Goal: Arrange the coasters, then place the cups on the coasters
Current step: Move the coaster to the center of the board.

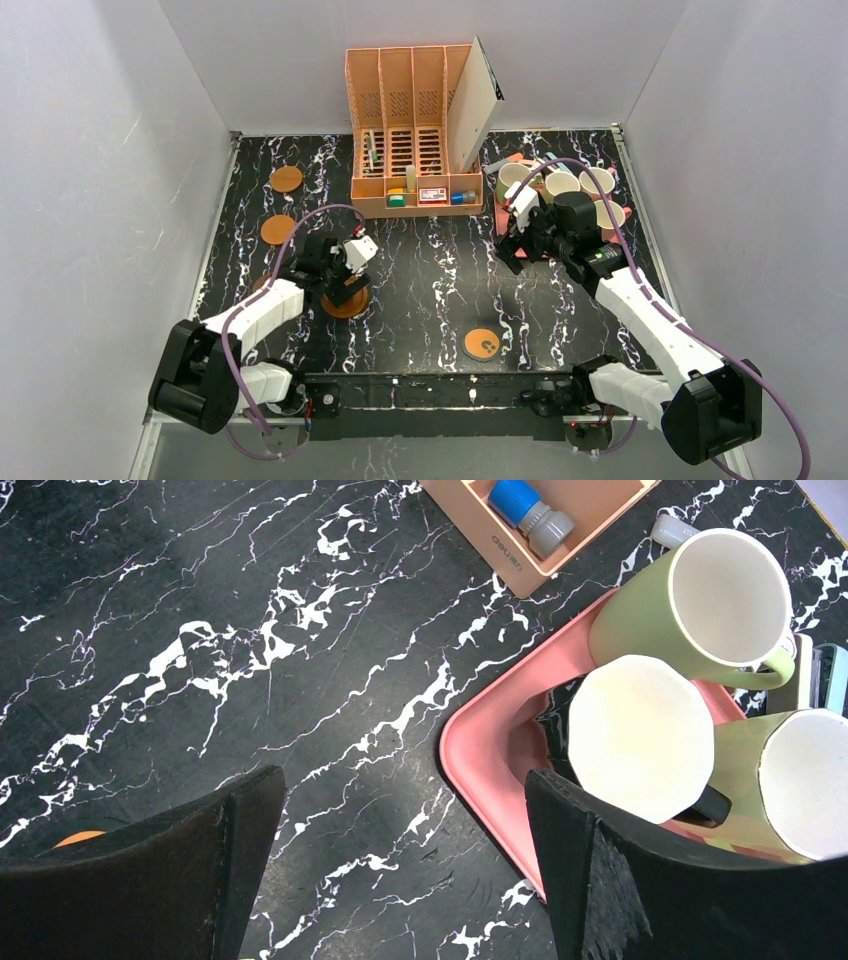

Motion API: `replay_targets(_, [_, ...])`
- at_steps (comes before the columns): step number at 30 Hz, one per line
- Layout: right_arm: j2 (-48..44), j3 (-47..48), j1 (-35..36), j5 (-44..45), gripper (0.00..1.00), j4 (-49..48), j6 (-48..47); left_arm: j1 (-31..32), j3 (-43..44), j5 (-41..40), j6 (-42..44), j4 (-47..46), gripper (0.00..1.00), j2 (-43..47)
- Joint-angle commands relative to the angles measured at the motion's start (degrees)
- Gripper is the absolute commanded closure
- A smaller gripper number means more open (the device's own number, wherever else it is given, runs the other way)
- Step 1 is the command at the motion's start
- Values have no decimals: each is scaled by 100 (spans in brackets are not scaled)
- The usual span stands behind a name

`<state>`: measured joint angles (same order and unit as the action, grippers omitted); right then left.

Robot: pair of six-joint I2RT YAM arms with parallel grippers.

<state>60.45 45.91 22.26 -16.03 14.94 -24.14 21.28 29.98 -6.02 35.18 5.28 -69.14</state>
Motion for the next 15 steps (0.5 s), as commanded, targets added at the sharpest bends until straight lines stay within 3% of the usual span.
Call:
replay_targets(1, [-129, -38, 33, -119, 2, -114, 41, -329, -111, 109, 252, 500, 2, -407])
replay_targets(15, [-59, -38, 33, -110, 2, -106, 24, -521, 77, 139, 174, 243, 2, -705])
